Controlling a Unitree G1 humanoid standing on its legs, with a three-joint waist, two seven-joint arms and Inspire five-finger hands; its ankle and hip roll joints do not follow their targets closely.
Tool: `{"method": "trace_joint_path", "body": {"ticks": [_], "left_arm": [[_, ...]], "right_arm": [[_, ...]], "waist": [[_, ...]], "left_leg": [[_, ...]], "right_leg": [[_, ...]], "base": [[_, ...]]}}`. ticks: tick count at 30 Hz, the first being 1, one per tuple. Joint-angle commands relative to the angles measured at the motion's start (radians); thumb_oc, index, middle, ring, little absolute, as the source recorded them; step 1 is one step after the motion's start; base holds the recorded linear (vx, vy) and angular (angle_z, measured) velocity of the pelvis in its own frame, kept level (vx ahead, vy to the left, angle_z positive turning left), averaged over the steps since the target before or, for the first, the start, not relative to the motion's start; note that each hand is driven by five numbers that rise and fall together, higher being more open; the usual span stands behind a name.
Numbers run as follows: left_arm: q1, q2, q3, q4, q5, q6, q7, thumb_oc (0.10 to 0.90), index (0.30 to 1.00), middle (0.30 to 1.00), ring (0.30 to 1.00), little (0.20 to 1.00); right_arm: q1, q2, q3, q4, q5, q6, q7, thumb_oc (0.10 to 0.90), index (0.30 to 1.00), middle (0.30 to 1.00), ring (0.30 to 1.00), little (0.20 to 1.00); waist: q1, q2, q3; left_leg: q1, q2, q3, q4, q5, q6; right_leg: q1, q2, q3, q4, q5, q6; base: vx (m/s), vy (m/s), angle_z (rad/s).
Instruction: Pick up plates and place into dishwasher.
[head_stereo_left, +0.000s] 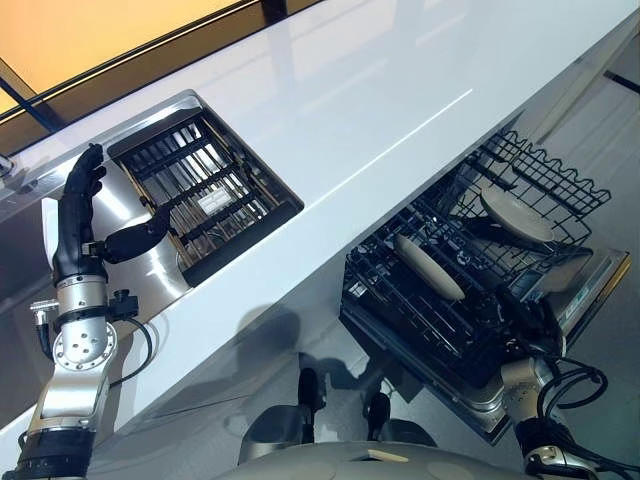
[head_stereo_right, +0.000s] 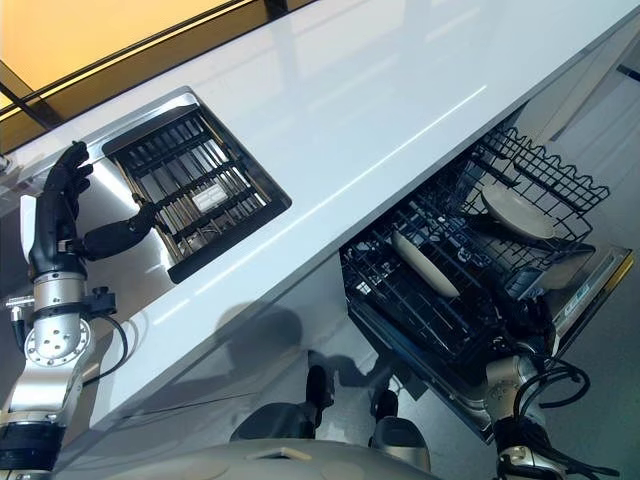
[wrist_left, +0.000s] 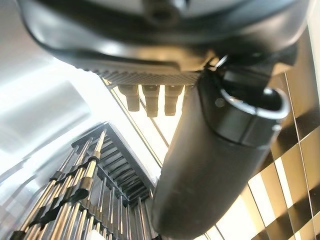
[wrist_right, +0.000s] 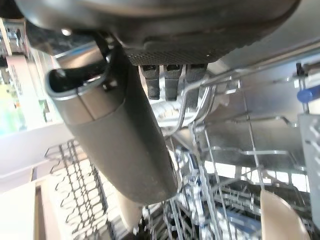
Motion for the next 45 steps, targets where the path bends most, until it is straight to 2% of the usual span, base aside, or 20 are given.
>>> {"method": "trace_joint_path", "body": {"ticks": [1,6,9,12,14,16,20,24,27,29,32,33,38,41,45], "left_arm": [[-0.096,0.060,0.040,-0.045,-0.005,-0.089,0.022,0.800,0.900,0.900,0.900,0.900],[-0.122,0.070,0.018,-0.050,-0.010,-0.081,0.022,0.800,0.900,0.900,0.900,0.900],[-0.155,0.086,-0.002,-0.050,-0.021,-0.060,0.019,0.800,0.900,0.900,0.900,0.900],[-0.182,0.097,-0.023,-0.049,-0.030,-0.041,0.019,0.800,0.900,0.900,0.900,0.900],[-0.199,0.110,-0.040,-0.046,-0.048,-0.034,0.020,0.800,0.900,0.900,0.900,0.900],[-0.202,0.112,-0.050,-0.039,-0.058,-0.038,0.017,0.800,0.900,0.900,0.900,0.900],[-0.195,0.109,-0.059,-0.048,-0.068,-0.036,0.014,0.800,0.900,0.900,0.900,0.900],[-0.170,0.095,-0.056,-0.047,-0.060,-0.055,-0.013,0.800,0.900,0.900,0.900,0.900],[-0.150,0.085,-0.048,-0.043,-0.055,-0.073,-0.033,0.800,0.900,0.900,0.900,0.900],[-0.141,0.083,-0.043,-0.041,-0.060,-0.078,-0.043,0.800,0.900,0.900,0.900,0.900],[-0.136,0.080,-0.037,-0.042,-0.060,-0.078,-0.042,0.800,0.900,0.900,0.900,0.900],[-0.133,0.079,-0.035,-0.047,-0.059,-0.075,-0.039,0.800,0.900,0.900,0.900,0.900],[-0.117,0.053,-0.028,-0.048,-0.037,-0.099,-0.032,0.800,0.900,0.900,0.900,0.900],[-0.111,0.046,-0.016,-0.055,-0.037,-0.110,-0.034,0.800,0.900,0.900,0.900,0.900],[-0.092,0.032,0.023,-0.076,-0.045,-0.122,-0.049,0.800,0.900,0.900,0.900,0.900]], "right_arm": [[-0.112,-0.077,0.049,-0.111,0.001,-0.034,0.174,0.800,0.900,0.900,0.900,0.900],[-0.188,-0.105,0.110,-0.146,0.041,0.028,0.322,0.800,0.900,0.900,0.900,0.900],[-0.274,-0.111,0.166,-0.159,0.168,0.100,0.398,0.800,0.900,0.900,0.900,0.900],[-0.367,-0.102,0.209,-0.164,0.296,0.124,0.416,0.800,0.900,0.900,0.900,0.900],[-0.454,-0.076,0.237,-0.182,0.431,0.129,0.422,0.800,0.900,0.900,0.900,0.900],[-0.502,-0.049,0.256,-0.197,0.512,0.128,0.433,0.800,0.900,0.900,0.900,0.900],[-0.547,-0.001,0.295,-0.268,0.579,0.154,0.480,0.800,0.900,0.900,0.900,0.900],[-0.552,0.030,0.358,-0.360,0.444,0.163,0.591,0.800,0.900,0.900,0.900,0.900],[-0.545,0.022,0.388,-0.401,0.316,0.152,0.564,0.800,0.900,0.900,0.900,0.900],[-0.538,0.003,0.386,-0.385,0.134,0.083,0.438,0.800,0.900,0.900,0.900,0.900],[-0.514,-0.039,0.372,-0.337,-0.193,0.050,0.226,0.800,0.900,0.900,0.900,0.900],[-0.500,-0.055,0.370,-0.330,-0.241,0.052,0.196,0.800,0.900,0.900,0.900,0.900],[-0.358,-0.108,0.310,-0.320,-0.359,0.028,0.118,0.800,0.900,0.900,0.900,0.900],[-0.254,-0.140,0.240,-0.334,-0.419,0.036,0.049,0.800,0.900,0.900,0.900,0.900],[-0.116,-0.141,0.133,-0.371,-0.467,0.039,0.033,0.800,0.900,0.900,0.900,0.900]], "waist": [[0.032,0.016,-0.011],[0.058,0.009,-0.002],[0.079,0.002,0.006],[0.099,-0.005,0.009],[0.121,-0.008,0.009],[0.137,-0.008,0.007],[0.161,-0.009,-0.002],[0.179,-0.014,-0.017],[0.184,-0.017,-0.028],[0.182,-0.019,-0.033],[0.169,-0.019,-0.032],[0.165,-0.018,-0.032],[0.123,-0.018,-0.022],[0.091,-0.017,-0.018],[0.042,-0.021,-0.014]], "left_leg": [[0.035,-0.032,0.025,0.064,-0.155,-0.004],[0.017,-0.035,0.014,0.093,-0.161,-0.006],[0.003,-0.038,0.003,0.118,-0.164,-0.006],[-0.002,-0.039,-0.007,0.128,-0.164,-0.006],[-0.005,-0.041,-0.014,0.133,-0.165,-0.004],[-0.005,-0.043,-0.018,0.135,-0.165,-0.003],[-0.005,-0.049,-0.032,0.137,-0.163,0.004],[-0.003,-0.057,-0.045,0.136,-0.161,0.005],[0.003,-0.062,-0.050,0.128,-0.159,0.005],[0.011,-0.062,-0.050,0.119,-0.159,0.007],[0.024,-0.060,-0.042,0.105,-0.158,0.010],[0.028,-0.059,-0.039,0.100,-0.157,0.011],[0.048,-0.054,-0.017,0.078,-0.160,0.020],[0.060,-0.051,-0.003,0.068,-0.165,0.027],[0.075,-0.044,0.025,0.065,-0.178,0.038]], "right_leg": [[-0.075,0.041,-0.014,0.154,-0.110,-0.015],[-0.072,0.034,-0.027,0.147,-0.107,-0.019],[-0.068,0.029,-0.039,0.149,-0.106,-0.024],[-0.061,0.028,-0.050,0.147,-0.106,-0.028],[-0.056,0.026,-0.062,0.143,-0.103,-0.031],[-0.052,0.023,-0.071,0.139,-0.100,-0.031],[-0.045,0.021,-0.083,0.134,-0.098,-0.034],[-0.036,0.018,-0.091,0.123,-0.094,-0.034],[-0.031,0.018,-0.091,0.114,-0.090,-0.030],[-0.027,0.018,-0.089,0.110,-0.088,-0.028],[-0.026,0.019,-0.080,0.108,-0.082,-0.024],[-0.026,0.019,-0.077,0.108,-0.080,-0.022],[-0.035,0.024,-0.044,0.115,-0.076,-0.011],[-0.043,0.026,-0.020,0.128,-0.079,-0.003],[-0.058,0.025,0.009,0.162,-0.089,0.011]], "base": [[0.03,0.037,0.04],[0.02,0.017,0.03],[0.05,0.020,0.08],[0.07,0.016,0.14],[0.07,0.023,0.03],[0.06,0.029,0.04],[0.06,0.024,0.14],[0.07,0.013,0.13],[0.05,0.010,0.14],[0.02,0.001,0.02],[0.00,0.002,-0.05],[-0.04,0.005,-0.01],[-0.05,0.007,-0.02],[-0.08,0.013,-0.04],[-0.09,0.007,-0.11]]}}
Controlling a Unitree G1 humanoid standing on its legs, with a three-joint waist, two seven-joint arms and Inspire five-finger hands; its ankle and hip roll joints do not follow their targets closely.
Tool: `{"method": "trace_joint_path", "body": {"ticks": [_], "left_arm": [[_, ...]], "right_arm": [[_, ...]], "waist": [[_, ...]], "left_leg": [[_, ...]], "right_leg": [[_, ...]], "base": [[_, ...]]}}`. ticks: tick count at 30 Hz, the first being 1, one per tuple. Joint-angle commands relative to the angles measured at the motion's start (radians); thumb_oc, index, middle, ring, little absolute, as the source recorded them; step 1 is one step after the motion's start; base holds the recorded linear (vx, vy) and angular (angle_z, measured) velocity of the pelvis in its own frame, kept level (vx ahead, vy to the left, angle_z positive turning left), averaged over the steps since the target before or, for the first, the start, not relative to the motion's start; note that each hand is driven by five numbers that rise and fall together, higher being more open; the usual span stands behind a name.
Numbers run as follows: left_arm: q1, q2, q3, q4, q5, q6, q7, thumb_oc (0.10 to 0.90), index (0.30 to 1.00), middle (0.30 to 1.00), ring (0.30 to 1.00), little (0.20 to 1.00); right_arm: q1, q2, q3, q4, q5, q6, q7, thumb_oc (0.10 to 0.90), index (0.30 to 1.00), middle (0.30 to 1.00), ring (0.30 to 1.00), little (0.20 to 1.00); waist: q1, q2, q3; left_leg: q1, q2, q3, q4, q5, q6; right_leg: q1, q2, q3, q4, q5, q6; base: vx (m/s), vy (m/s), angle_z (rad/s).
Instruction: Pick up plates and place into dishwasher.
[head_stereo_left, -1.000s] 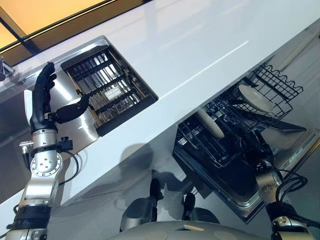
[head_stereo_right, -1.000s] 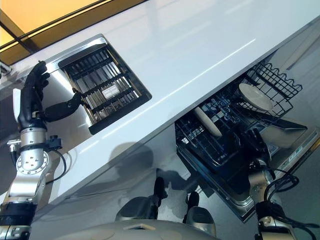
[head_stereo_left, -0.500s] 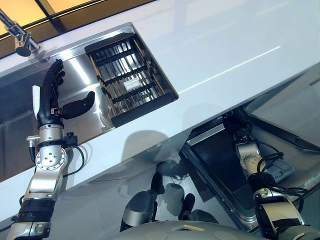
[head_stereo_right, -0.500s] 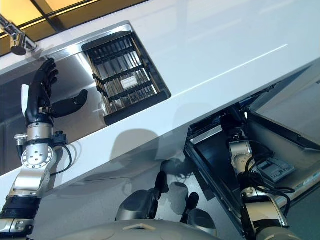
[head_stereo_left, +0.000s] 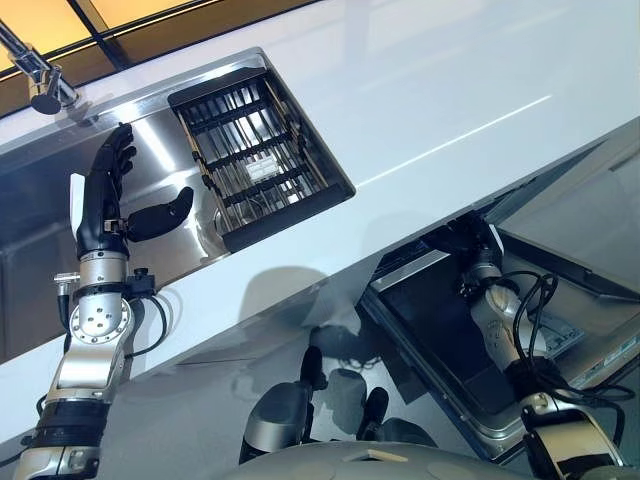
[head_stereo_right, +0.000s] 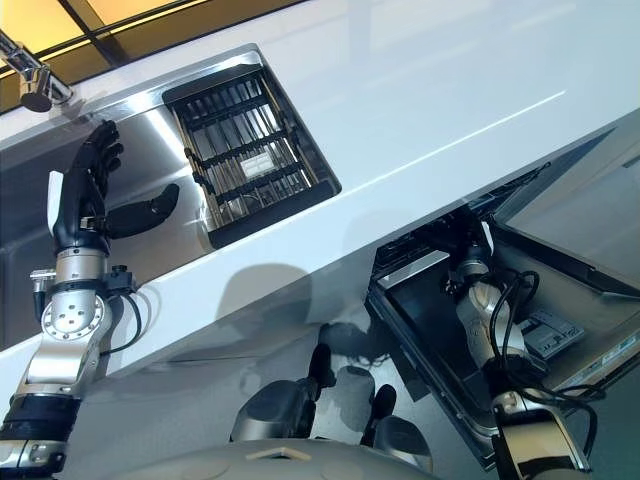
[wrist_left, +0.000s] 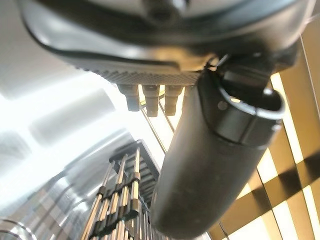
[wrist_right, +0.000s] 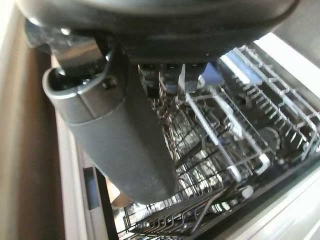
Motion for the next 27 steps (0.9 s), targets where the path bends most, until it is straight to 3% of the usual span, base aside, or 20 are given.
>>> {"method": "trace_joint_path", "body": {"ticks": [1,9,13,18,27], "left_arm": [[0.001,0.026,0.094,-0.073,-0.002,-0.128,0.014,0.800,0.900,0.900,0.900,0.900],[-0.049,0.061,0.122,-0.054,0.000,-0.112,-0.011,0.800,0.900,0.900,0.900,0.900],[-0.077,0.080,0.114,-0.039,-0.022,-0.108,-0.020,0.800,0.900,0.900,0.900,0.900],[-0.109,0.099,0.107,-0.013,-0.074,-0.112,-0.029,0.800,0.900,0.900,0.900,0.900],[-0.133,0.094,0.121,-0.006,-0.229,-0.110,-0.085,0.800,0.900,0.900,0.900,0.900]], "right_arm": [[0.017,-0.056,-0.104,-0.098,-0.082,-0.098,-0.041,0.800,0.900,0.900,0.900,0.900],[0.092,-0.094,-0.250,-0.081,-0.088,-0.086,-0.062,0.800,0.900,0.900,0.900,0.900],[0.088,-0.113,-0.286,-0.048,-0.061,-0.093,-0.104,0.800,0.900,0.900,0.900,0.900],[0.091,-0.113,-0.320,0.016,-0.074,-0.123,-0.238,0.800,0.900,0.900,0.900,0.900],[0.141,-0.095,-0.344,0.240,-0.068,-0.118,-0.240,0.800,0.900,0.900,0.900,0.900]], "waist": [[-0.084,-0.010,-0.097],[-0.150,-0.028,-0.086],[-0.165,-0.029,-0.092],[-0.178,-0.026,-0.096],[-0.189,-0.017,-0.069]], "left_leg": [[0.059,-0.039,0.055,0.066,-0.202,0.039],[0.090,-0.031,0.111,0.051,-0.216,0.041],[0.101,-0.030,0.131,0.040,-0.220,0.037],[0.104,-0.030,0.150,0.053,-0.237,0.039],[0.066,-0.030,0.178,0.152,-0.276,0.052]], "right_leg": [[-0.101,0.017,0.023,0.168,-0.076,0.030],[-0.112,0.021,0.046,0.193,-0.074,0.056],[-0.105,0.027,0.056,0.171,-0.066,0.061],[-0.103,0.033,0.078,0.161,-0.065,0.064],[-0.130,0.028,0.093,0.215,-0.085,0.054]], "base": [[-0.09,-0.011,-0.20],[-0.08,-0.043,-0.28],[-0.03,-0.028,-0.24],[-0.02,-0.027,-0.24],[0.01,-0.043,-0.16]]}}
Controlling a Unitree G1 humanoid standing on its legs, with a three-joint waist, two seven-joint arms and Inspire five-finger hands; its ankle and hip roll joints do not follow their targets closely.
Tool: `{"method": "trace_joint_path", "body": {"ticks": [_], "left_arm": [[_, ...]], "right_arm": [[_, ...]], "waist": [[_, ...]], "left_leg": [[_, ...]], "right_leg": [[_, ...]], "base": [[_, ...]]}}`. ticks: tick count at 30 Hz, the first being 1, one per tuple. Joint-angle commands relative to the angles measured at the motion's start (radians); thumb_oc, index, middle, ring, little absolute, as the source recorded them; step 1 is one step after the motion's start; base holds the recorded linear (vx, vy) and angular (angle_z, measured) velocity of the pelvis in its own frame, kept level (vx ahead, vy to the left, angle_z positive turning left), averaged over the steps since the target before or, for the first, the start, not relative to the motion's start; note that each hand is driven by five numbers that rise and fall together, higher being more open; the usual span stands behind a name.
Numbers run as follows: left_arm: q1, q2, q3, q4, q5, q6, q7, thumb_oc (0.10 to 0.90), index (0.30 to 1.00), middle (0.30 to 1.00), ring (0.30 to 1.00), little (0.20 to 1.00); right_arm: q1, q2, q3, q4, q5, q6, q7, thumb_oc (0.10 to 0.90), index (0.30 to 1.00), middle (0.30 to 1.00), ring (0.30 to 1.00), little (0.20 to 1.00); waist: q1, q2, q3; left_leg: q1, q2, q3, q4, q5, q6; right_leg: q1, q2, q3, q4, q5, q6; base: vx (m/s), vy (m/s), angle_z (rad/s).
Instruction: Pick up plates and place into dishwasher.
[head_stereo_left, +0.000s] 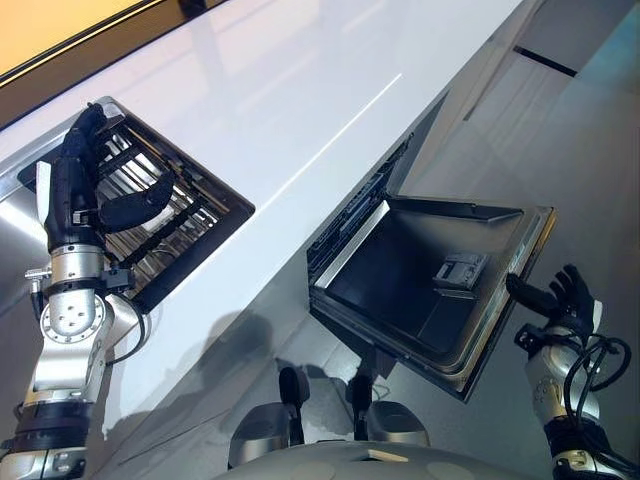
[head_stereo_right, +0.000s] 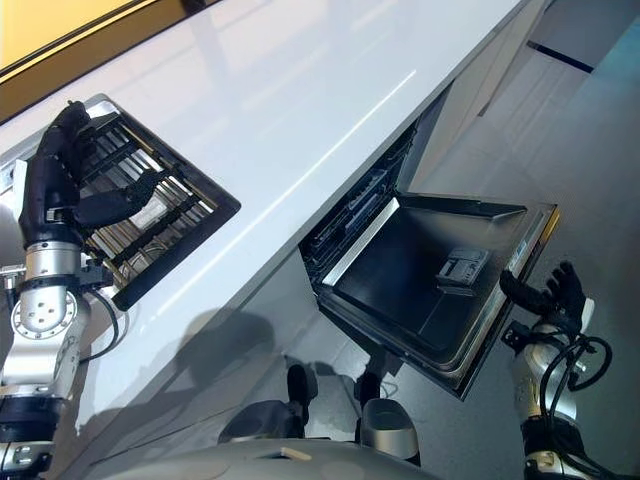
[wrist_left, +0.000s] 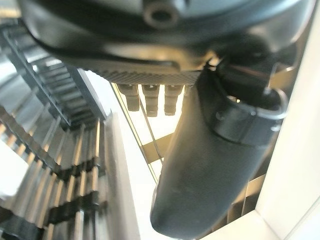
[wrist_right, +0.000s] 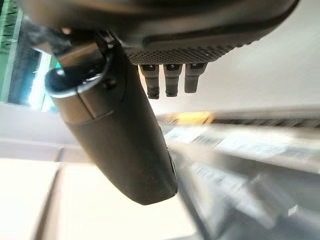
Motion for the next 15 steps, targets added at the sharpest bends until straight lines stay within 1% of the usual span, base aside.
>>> {"method": "trace_joint_path", "body": {"ticks": [1,2,4,7,11,15], "left_arm": [[-0.106,0.062,0.055,0.000,-0.064,-0.106,0.010,0.800,0.900,0.900,0.900,0.900],[-0.112,0.067,0.059,0.002,-0.071,-0.107,0.018,0.800,0.900,0.900,0.900,0.900],[-0.137,0.085,0.061,0.006,-0.088,-0.110,0.036,0.800,0.900,0.900,0.900,0.900],[-0.197,0.110,0.049,0.023,-0.093,-0.113,0.066,0.800,0.900,0.900,0.900,0.900],[-0.263,0.141,0.031,0.048,-0.087,-0.109,0.100,0.800,0.900,0.900,0.900,0.900],[-0.294,0.149,0.024,0.068,-0.081,-0.114,0.122,0.800,0.900,0.900,0.900,0.900]], "right_arm": [[-0.006,-0.081,-0.074,0.039,-0.031,-0.109,-0.013,0.800,0.900,0.900,0.900,0.900],[-0.004,-0.079,-0.063,0.053,-0.022,-0.104,-0.015,0.800,0.900,0.900,0.900,0.900],[-0.013,-0.078,-0.045,0.085,-0.011,-0.113,-0.027,0.800,0.900,0.900,0.900,0.900],[-0.045,-0.079,-0.032,0.146,0.062,-0.134,-0.002,0.800,0.900,0.900,0.900,0.900],[-0.093,-0.080,-0.012,0.195,0.186,-0.158,0.055,0.800,0.900,0.900,0.900,0.900],[-0.121,-0.072,-0.006,0.222,0.307,-0.152,0.124,0.800,0.900,0.900,0.900,0.900]], "waist": [[-0.006,0.039,-0.065],[-0.006,0.040,-0.058],[-0.005,0.042,-0.035],[-0.002,0.047,0.004],[0.005,0.062,0.052],[0.009,0.080,0.084]], "left_leg": [[-0.033,-0.052,-0.008,0.167,-0.228,0.047],[-0.046,-0.052,-0.007,0.180,-0.231,0.048],[-0.089,-0.050,-0.007,0.219,-0.239,0.050],[-0.161,-0.047,-0.004,0.279,-0.251,0.051],[-0.249,-0.045,-0.008,0.358,-0.259,0.050],[-0.305,-0.052,-0.021,0.413,-0.263,0.047]], "right_leg": [[-0.119,0.031,-0.026,0.192,-0.106,0.043],[-0.129,0.030,-0.023,0.202,-0.110,0.040],[-0.159,0.027,-0.017,0.227,-0.120,0.030],[-0.209,0.021,-0.013,0.273,-0.138,0.013],[-0.277,0.014,-0.023,0.347,-0.161,-0.013],[-0.325,0.008,-0.036,0.411,-0.183,-0.037]], "base": [[-0.02,-0.084,-0.06],[-0.06,-0.083,-0.04],[-0.14,-0.087,-0.05],[-0.18,-0.091,-0.03],[-0.14,-0.065,0.03],[-0.04,-0.015,0.06]]}}
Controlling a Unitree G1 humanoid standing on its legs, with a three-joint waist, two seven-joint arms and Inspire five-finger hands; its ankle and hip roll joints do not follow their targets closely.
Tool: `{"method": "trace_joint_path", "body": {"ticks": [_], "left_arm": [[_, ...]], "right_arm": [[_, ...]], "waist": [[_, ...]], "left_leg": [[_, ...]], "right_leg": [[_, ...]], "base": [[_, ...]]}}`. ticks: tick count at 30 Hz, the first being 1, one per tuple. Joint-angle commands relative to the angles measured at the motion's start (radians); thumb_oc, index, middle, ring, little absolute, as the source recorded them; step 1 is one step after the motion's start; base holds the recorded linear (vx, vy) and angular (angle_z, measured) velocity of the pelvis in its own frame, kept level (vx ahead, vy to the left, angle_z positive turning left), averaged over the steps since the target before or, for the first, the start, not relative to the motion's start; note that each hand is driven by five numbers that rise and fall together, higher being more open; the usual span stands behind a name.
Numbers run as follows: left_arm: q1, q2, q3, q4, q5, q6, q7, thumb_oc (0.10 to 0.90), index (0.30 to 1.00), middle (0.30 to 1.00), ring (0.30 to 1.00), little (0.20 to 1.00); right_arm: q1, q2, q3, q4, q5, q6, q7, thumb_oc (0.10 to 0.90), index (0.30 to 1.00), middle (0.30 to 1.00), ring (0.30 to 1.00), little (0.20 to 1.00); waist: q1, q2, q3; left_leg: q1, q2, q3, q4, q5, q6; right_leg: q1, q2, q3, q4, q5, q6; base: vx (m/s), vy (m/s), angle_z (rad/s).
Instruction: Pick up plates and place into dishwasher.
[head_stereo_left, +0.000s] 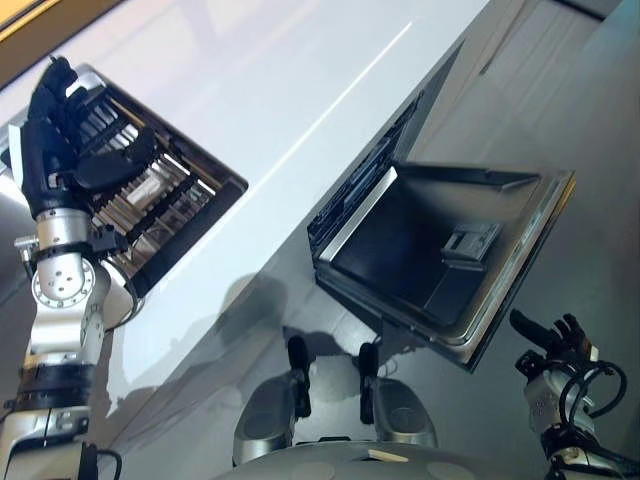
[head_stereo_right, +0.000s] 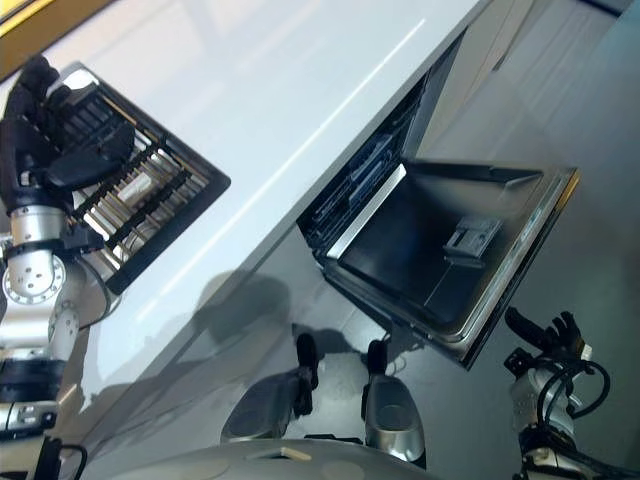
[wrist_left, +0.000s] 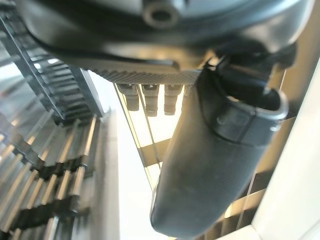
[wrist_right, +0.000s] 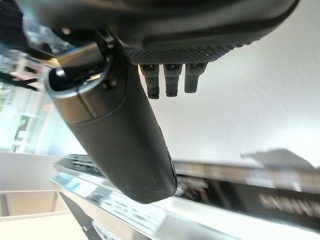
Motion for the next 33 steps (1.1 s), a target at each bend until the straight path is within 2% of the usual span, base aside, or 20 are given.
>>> {"method": "trace_joint_path", "body": {"ticks": [1,3,10,12,13,15,18,21,22,24,29,33], "left_arm": [[-0.084,0.107,0.038,-0.018,-0.013,-0.114,0.053,0.800,0.900,0.900,0.900,0.900],[-0.095,0.113,0.037,-0.021,-0.013,-0.110,0.063,0.800,0.900,0.900,0.900,0.900],[-0.108,0.120,0.050,-0.035,-0.003,-0.122,0.077,0.800,0.900,0.900,0.900,0.900],[-0.112,0.120,0.055,-0.048,-0.002,-0.116,0.077,0.800,0.900,0.900,0.900,0.900],[-0.112,0.120,0.058,-0.058,0.003,-0.109,0.077,0.800,0.900,0.900,0.900,0.900],[-0.114,0.117,0.062,-0.064,0.006,-0.102,0.073,0.800,0.900,0.900,0.900,0.900],[-0.109,0.109,0.070,-0.073,0.013,-0.093,0.066,0.800,0.900,0.900,0.900,0.900],[-0.086,0.097,0.083,-0.080,0.021,-0.099,0.057,0.800,0.900,0.900,0.900,0.900],[-0.073,0.090,0.088,-0.073,0.024,-0.113,0.051,0.800,0.900,0.900,0.900,0.900],[-0.059,0.075,0.086,-0.070,0.035,-0.126,0.050,0.800,0.900,0.900,0.900,0.900],[-0.040,0.052,0.072,-0.061,0.058,-0.158,0.052,0.800,0.900,0.900,0.900,0.900],[-0.025,0.043,0.062,-0.073,0.073,-0.170,0.066,0.800,0.900,0.900,0.900,0.900]], "right_arm": [[-0.023,-0.075,-0.013,-0.012,0.119,-0.084,0.066,0.800,0.900,0.900,0.900,0.900],[-0.032,-0.076,-0.018,0.016,0.205,-0.050,0.132,0.800,0.900,0.900,0.900,0.900],[-0.054,-0.086,-0.025,0.097,0.381,0.049,0.322,0.800,0.900,0.900,0.900,0.900],[-0.056,-0.081,-0.024,0.114,0.426,0.097,0.392,0.800,0.900,0.900,0.900,0.900],[-0.058,-0.078,-0.019,0.114,0.451,0.140,0.466,0.800,0.900,0.900,0.900,0.900],[-0.060,-0.072,-0.013,0.112,0.475,0.171,0.532,0.800,0.900,0.900,0.900,0.900],[-0.062,-0.061,0.018,0.092,0.437,0.207,0.654,0.800,0.900,0.900,0.900,0.900],[-0.065,-0.043,0.066,-0.013,0.495,0.278,0.816,0.800,0.900,0.900,0.900,0.900],[-0.057,-0.023,0.099,-0.097,0.533,0.309,0.874,0.800,0.900,0.900,0.900,0.900],[-0.049,-0.008,0.144,-0.188,0.543,0.329,0.940,0.800,0.900,0.900,0.900,0.900],[-0.066,-0.008,0.219,-0.357,0.512,0.371,1.062,0.800,0.900,0.900,0.900,0.900],[-0.091,-0.010,0.268,-0.507,0.493,0.386,1.092,0.800,0.900,0.900,0.900,0.900]], "waist": [[0.006,0.013,-0.014],[0.008,0.020,-0.003],[0.021,0.037,0.030],[0.027,0.038,0.036],[0.031,0.037,0.040],[0.034,0.034,0.042],[0.042,0.028,0.043],[0.053,0.017,0.041],[0.055,0.011,0.041],[0.057,0.005,0.038],[0.064,-0.004,0.039],[0.072,-0.009,0.041]], "left_leg": [[-0.050,-0.068,-0.021,0.184,-0.201,0.041],[-0.068,-0.073,-0.030,0.211,-0.211,0.039],[-0.132,-0.085,-0.052,0.273,-0.214,0.037],[-0.145,-0.091,-0.060,0.285,-0.215,0.039],[-0.153,-0.096,-0.065,0.295,-0.216,0.040],[-0.158,-0.098,-0.068,0.302,-0.218,0.041],[-0.165,-0.099,-0.069,0.316,-0.220,0.040],[-0.165,-0.096,-0.073,0.326,-0.221,0.038],[-0.165,-0.093,-0.072,0.329,-0.222,0.038],[-0.159,-0.090,-0.071,0.328,-0.220,0.039],[-0.146,-0.088,-0.068,0.318,-0.214,0.043],[-0.140,-0.090,-0.068,0.306,-0.208,0.047]], "right_leg": [[-0.102,0.015,-0.044,0.249,-0.165,-0.031],[-0.120,0.008,-0.051,0.287,-0.186,-0.039],[-0.194,-0.013,-0.062,0.400,-0.223,-0.065],[-0.211,-0.017,-0.064,0.423,-0.229,-0.070],[-0.220,-0.019,-0.066,0.436,-0.232,-0.073],[-0.225,-0.020,-0.068,0.443,-0.234,-0.074],[-0.229,-0.020,-0.078,0.453,-0.234,-0.077],[-0.227,-0.024,-0.091,0.458,-0.233,-0.077],[-0.225,-0.025,-0.094,0.457,-0.230,-0.074],[-0.219,-0.029,-0.097,0.452,-0.224,-0.068],[-0.212,-0.034,-0.093,0.436,-0.207,-0.053],[-0.209,-0.036,-0.087,0.419,-0.195,-0.043]], "base": [[-0.01,0.011,0.07],[0.02,0.023,0.13],[0.01,0.050,0.11],[0.01,0.055,0.10],[0.01,0.042,0.08],[0.01,0.035,0.08],[0.01,0.023,0.04],[0.03,0.038,0.06],[0.03,0.046,0.06],[0.04,0.049,0.03],[0.03,0.058,-0.02],[0.01,0.058,-0.13]]}}
